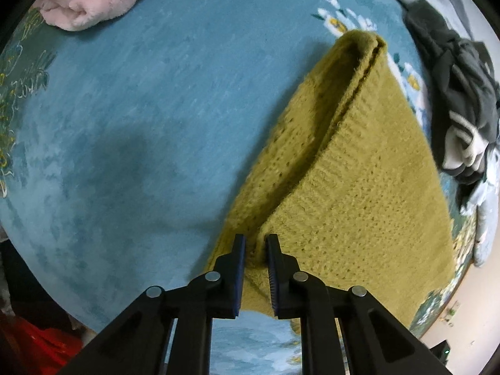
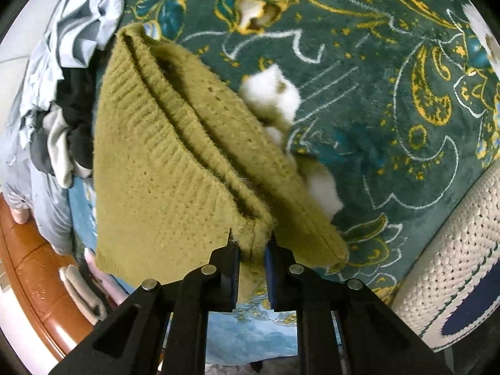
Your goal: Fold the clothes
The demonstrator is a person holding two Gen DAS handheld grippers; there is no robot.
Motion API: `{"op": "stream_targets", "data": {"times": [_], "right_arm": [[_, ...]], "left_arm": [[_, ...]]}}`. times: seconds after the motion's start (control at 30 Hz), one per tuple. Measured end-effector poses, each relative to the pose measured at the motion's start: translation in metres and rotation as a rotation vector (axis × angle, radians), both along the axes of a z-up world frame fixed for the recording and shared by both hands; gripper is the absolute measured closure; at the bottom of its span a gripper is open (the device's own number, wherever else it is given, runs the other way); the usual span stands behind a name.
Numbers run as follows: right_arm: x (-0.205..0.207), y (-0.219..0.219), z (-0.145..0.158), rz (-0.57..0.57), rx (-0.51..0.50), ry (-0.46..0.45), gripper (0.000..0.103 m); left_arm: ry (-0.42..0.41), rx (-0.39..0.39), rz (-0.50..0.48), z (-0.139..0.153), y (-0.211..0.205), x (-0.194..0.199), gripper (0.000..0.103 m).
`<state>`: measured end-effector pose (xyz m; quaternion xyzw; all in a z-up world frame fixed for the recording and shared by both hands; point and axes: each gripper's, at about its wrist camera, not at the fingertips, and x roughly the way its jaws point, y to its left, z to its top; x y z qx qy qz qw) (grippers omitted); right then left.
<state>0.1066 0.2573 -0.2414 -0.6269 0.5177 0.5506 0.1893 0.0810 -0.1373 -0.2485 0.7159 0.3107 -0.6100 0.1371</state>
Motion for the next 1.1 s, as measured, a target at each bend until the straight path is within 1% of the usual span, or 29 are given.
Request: {"op": "stream_targets", "data": {"times": [0.17, 0.2, 0.23, 0.33, 0.4, 0.53, 0.57, 0.6, 0.63, 0.67, 0.73, 0.83, 0.97, 1.1], "right_arm": [[-0.008, 0.002, -0.010, 0.024, 0.026, -0.025, 0.086], [-0.010, 0.001, -0.011, 0.043, 0.040, -0.031, 0.079], [-0.013, 0.001, -0.011, 0.068, 0.059, -0.041, 0.077], [-0.022, -0.004, -0.010, 0.161, 0.111, -0.047, 0.074], [-0.029, -0.011, -0.010, 0.213, 0.134, -0.046, 0.072], [-0.040, -0.025, -0.005, 0.309, 0.189, -0.042, 0.068], [-0.042, -0.028, -0.001, 0.332, 0.205, -0.034, 0.063], [-0.044, -0.030, 0.002, 0.352, 0.226, -0.025, 0.057], [-0.045, -0.031, 0.005, 0.371, 0.251, -0.024, 0.055], [-0.046, -0.030, 0.006, 0.384, 0.276, -0.027, 0.055], [-0.046, -0.026, 0.003, 0.378, 0.270, -0.012, 0.054], [-0.046, -0.017, -0.010, 0.335, 0.198, 0.004, 0.054], [-0.052, -0.014, -0.020, 0.322, 0.154, 0.020, 0.054], [-0.057, -0.017, -0.024, 0.325, 0.123, 0.035, 0.054]], "left_arm": [[-0.042, -0.018, -0.054, -0.008, -0.001, -0.002, 0.088], [-0.046, -0.020, -0.062, -0.008, -0.002, -0.002, 0.087], [-0.050, -0.023, -0.070, -0.008, -0.002, -0.002, 0.085], [-0.049, -0.029, -0.084, -0.004, -0.006, 0.003, 0.084], [-0.049, -0.032, -0.075, 0.000, -0.009, 0.009, 0.083], [-0.055, -0.071, -0.053, 0.015, -0.013, 0.019, 0.080], [-0.050, -0.087, -0.062, 0.020, -0.012, 0.021, 0.080], [-0.043, -0.106, -0.080, 0.025, -0.009, 0.022, 0.080], [-0.033, -0.126, -0.102, 0.031, -0.004, 0.022, 0.080], [-0.024, -0.134, -0.118, 0.035, -0.001, 0.022, 0.080], [0.002, -0.134, -0.161, 0.042, 0.012, 0.022, 0.080], [0.022, -0.074, -0.242, 0.043, 0.037, 0.020, 0.080], [0.048, -0.007, -0.374, 0.043, 0.077, 0.020, 0.080], [0.033, 0.020, -0.530, 0.034, 0.118, 0.026, 0.080]]}}
